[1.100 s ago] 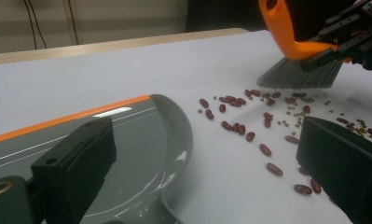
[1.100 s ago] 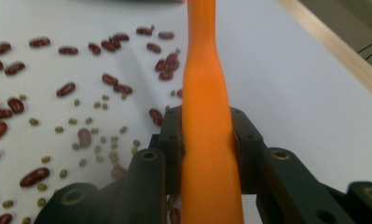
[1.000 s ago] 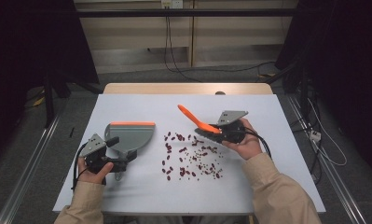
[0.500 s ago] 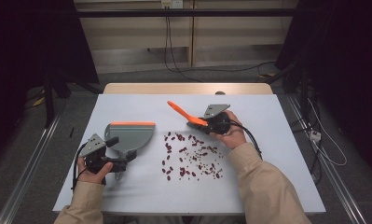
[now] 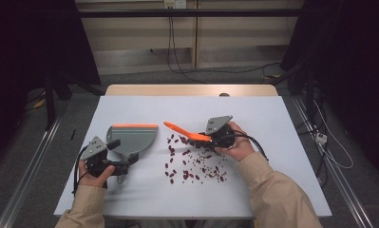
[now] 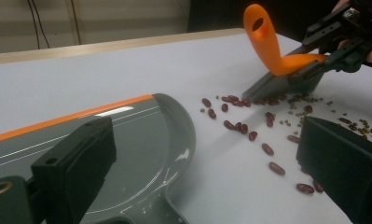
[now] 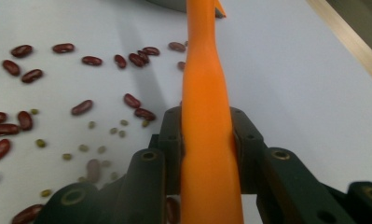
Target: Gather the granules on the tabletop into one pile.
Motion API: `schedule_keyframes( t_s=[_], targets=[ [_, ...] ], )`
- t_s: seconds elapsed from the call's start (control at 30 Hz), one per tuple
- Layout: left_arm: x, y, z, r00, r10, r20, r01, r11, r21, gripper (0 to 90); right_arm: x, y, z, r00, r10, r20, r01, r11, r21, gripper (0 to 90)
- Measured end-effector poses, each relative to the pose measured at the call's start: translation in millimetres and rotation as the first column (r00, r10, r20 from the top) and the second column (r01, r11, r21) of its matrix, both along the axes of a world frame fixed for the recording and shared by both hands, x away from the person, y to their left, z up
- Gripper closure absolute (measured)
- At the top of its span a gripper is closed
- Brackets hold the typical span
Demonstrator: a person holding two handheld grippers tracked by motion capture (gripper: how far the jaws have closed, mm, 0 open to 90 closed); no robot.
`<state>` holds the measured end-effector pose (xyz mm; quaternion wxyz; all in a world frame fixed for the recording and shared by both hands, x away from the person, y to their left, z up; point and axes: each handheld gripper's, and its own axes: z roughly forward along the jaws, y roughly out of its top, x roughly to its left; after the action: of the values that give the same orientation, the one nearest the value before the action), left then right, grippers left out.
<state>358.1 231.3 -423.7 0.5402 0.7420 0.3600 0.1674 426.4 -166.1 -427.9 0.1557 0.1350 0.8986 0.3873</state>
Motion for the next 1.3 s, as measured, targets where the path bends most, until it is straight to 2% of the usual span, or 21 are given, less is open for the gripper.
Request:
schedule_keyframes(
  t_s=[0.2, 0.3, 0.43, 0.6, 0.87, 1.0, 1.07, 1.13, 1.17, 1.23, 1.3],
  targets=[
    [-0.3, -0.3, 0.4, 1.0, 0.002, 0.002, -0.002, 1.0, -0.002, 4.6, -8.9, -2.8, 2.6, 0.9997, 0.026, -0.002, -0.026, 0.999, 0.022, 71.4],
    [-0.5, -0.7, 0.6, 1.0, 0.003, 0.002, -0.003, 1.0, -0.004, 4.6, -7.4, -4.2, 9.5, 0.9996, 0.015, 0.022, -0.016, 0.999, 0.052, 71.4],
    [0.2, 0.1, 0.4, 1.0, 0.006, 0.001, -0.006, 1.0, -0.005, 4.6, 7.6, -4.4, 17.0, 0.9989, -0.016, 0.044, 0.013, 0.996, 0.086, 71.4],
    [0.4, 1.4, 0.5, 1.0, 0.01, 0.0, -0.01, 0.9999, -0.006, 4.6, 28.6, 7.2, 12.6, 0.9971, -0.053, 0.053, 0.048, 0.994, 0.098, 71.4],
    [1.2, 1.6, -0.3, 0.9999, 0.011, -0.003, -0.011, 0.9999, -0.003, 4.6, 52.9, 41.7, 7.0, 0.9953, -0.05, 0.082, 0.044, 0.996, 0.082, 71.4],
    [1.8, 2.4, -1.0, 0.9999, 0.015, -0.007, -0.015, 0.9999, -0.002, 4.6, 59.6, 59.7, 3.9, 0.994, -0.03, 0.105, 0.027, 0.999, 0.029, 71.4],
    [1.3, 2.8, -0.5, 0.9999, 0.016, -0.006, -0.016, 0.9999, -0.004, 4.6, 60.4, 67.2, -0.1, 0.9946, -0.012, 0.103, 0.01, 1.0, 0.018, 71.4],
    [0.8, 3.0, -0.4, 0.9999, 0.016, -0.005, -0.016, 0.9999, -0.006, 4.6, 58.8, 72.8, -5.9, 0.9966, 0.015, 0.082, -0.016, 1.0, 0.011, 71.4],
    [0.6, 3.2, -0.4, 0.9998, 0.017, -0.006, -0.017, 0.9998, -0.007, 4.6, 57.1, 74.5, -7.4, 0.9969, 0.031, 0.073, -0.033, 0.999, 0.022, 71.4],
    [0.7, 3.7, -0.7, 0.9998, 0.017, -0.006, -0.017, 0.9999, -0.004, 4.6, 53.6, 76.2, -6.3, 0.9956, 0.05, 0.079, -0.05, 0.999, -0.009, 71.3],
    [0.8, 3.8, -0.8, 0.9998, 0.017, -0.006, -0.017, 0.9998, -0.001, 4.6, 51.1, 74.8, -5.3, 0.9948, 0.074, 0.069, -0.074, 0.997, -0.014, 71.3]
  ],
)
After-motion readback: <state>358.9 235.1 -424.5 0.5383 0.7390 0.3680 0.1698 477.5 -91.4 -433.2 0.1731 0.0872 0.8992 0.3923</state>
